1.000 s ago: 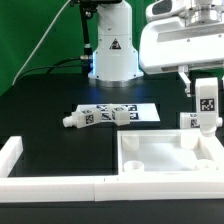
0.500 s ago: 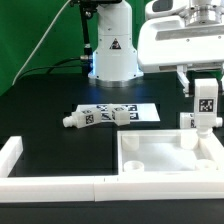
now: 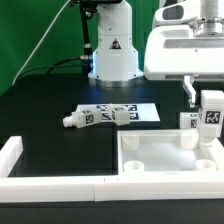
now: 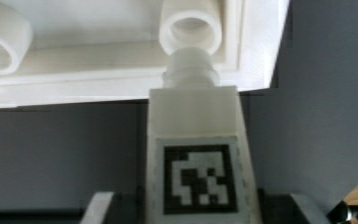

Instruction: Assemble one leg

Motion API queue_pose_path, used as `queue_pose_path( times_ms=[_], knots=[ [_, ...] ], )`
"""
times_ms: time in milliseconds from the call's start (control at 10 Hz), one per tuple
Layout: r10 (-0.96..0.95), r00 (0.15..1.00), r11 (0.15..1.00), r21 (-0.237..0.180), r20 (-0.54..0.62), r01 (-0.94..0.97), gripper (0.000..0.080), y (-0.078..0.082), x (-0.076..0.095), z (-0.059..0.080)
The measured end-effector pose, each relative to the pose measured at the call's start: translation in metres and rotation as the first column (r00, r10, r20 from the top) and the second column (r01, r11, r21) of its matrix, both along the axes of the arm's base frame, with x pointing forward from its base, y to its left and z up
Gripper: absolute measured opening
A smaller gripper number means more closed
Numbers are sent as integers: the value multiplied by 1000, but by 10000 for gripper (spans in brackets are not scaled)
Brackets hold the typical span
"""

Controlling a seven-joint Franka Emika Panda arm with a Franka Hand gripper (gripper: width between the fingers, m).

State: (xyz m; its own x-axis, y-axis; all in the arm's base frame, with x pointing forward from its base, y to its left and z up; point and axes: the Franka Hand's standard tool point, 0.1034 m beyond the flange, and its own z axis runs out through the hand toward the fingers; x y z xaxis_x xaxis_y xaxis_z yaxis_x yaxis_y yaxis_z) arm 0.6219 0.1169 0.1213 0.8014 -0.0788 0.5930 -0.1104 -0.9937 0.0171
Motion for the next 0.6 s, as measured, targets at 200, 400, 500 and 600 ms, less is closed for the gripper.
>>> queue_pose_path(
  times_ms=[200,400,500,600],
  knots=[
    [0,1000,1000,0,0,0,287,0,0,0],
    [0,1000,1000,0,0,0,287,0,0,0],
    [0,1000,1000,0,0,0,287,0,0,0],
    [0,1000,1000,0,0,0,287,0,0,0]
  ],
)
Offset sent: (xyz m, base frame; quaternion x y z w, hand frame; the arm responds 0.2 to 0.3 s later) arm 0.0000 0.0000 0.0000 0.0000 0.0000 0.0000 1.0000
